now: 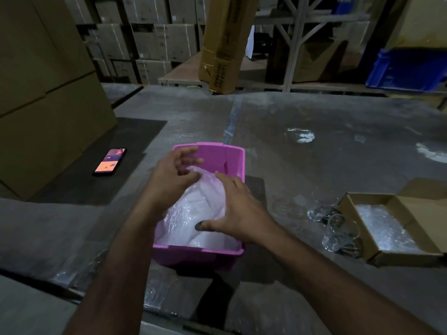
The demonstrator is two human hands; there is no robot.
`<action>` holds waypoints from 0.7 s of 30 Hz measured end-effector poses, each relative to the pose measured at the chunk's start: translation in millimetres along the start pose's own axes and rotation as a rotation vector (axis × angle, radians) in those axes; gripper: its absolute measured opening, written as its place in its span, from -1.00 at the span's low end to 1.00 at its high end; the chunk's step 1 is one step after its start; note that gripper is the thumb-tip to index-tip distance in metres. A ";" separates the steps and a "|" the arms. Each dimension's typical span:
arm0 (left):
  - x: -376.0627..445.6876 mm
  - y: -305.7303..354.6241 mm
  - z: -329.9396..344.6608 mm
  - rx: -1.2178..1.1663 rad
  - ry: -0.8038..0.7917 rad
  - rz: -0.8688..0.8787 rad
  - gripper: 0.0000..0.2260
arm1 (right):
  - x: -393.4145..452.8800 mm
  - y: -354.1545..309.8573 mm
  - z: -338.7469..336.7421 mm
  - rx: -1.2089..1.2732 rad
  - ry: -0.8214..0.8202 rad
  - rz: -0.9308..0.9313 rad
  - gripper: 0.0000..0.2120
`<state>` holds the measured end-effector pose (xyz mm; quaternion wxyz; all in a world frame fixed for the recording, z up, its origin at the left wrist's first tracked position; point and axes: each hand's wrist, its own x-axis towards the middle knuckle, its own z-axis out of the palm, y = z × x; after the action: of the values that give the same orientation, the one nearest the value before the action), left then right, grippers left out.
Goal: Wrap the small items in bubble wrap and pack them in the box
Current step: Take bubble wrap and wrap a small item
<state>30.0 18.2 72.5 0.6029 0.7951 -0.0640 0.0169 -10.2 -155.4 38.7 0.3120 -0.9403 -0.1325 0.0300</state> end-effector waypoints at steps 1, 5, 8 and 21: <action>0.9 9.6 5.2 -0.129 -0.030 0.005 -0.54 | -3.8 -1.4 -0.3 0.047 0.028 -0.006 0.13; 2.1 38.4 35.3 -0.437 -0.157 -0.001 -0.62 | -13.8 -1.0 -1.4 0.374 0.325 0.070 -0.37; 2.2 54.8 53.5 -0.564 -0.217 0.064 -0.64 | -20.4 13.1 -22.0 0.536 0.516 0.150 -0.76; 17.5 42.3 147.7 0.098 -0.391 0.264 -0.07 | -97.4 110.4 -126.3 1.305 0.700 0.304 -0.80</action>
<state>34.8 -136.4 74.6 0.5324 0.7962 -0.2821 -0.0553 -61.0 -339.6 72.0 0.8218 -0.5272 0.1503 -0.1553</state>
